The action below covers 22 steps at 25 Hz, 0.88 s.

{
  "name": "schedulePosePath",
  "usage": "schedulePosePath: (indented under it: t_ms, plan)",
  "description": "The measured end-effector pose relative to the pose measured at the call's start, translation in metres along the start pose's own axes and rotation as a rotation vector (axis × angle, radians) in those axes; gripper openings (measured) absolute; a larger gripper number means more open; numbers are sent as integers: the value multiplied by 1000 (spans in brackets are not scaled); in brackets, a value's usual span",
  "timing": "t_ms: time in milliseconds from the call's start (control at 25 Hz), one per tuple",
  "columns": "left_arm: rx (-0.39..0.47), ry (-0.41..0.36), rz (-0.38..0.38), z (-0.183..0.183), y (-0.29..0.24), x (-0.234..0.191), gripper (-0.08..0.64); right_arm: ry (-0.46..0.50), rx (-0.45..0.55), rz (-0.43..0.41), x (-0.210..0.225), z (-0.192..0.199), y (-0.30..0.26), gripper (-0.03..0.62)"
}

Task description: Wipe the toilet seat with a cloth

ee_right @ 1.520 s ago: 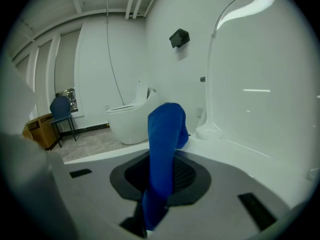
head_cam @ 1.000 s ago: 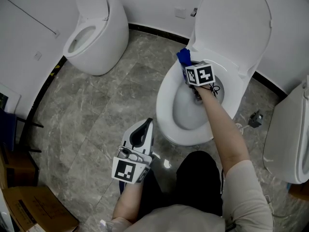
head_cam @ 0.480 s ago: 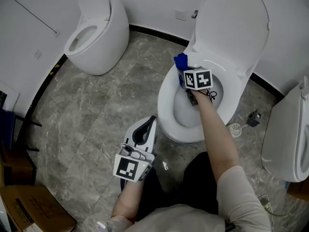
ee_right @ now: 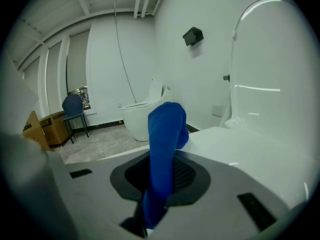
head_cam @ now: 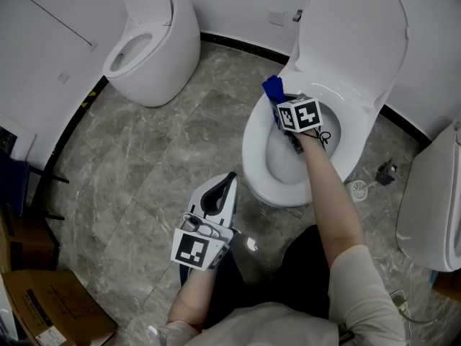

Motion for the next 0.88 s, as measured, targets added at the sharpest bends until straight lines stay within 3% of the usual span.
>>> schedulePosePath:
  t_ms: [400,880]
  plan:
    - [10,1,13,-6,7,3,8,-1,-39,-73,-19,6,1,54]
    - [36,-15,29,-23,22,7,8,43,-83,-86,-51,13,6,54]
Point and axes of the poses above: the fingertips, and each gripper's own axes: y backward along the fingers, x to its right, z out of its underside, the point moved 1 cm from there along y, backward along the fingers, and after that the axes turned 11 degrees about -z, right-handed, at the moved point
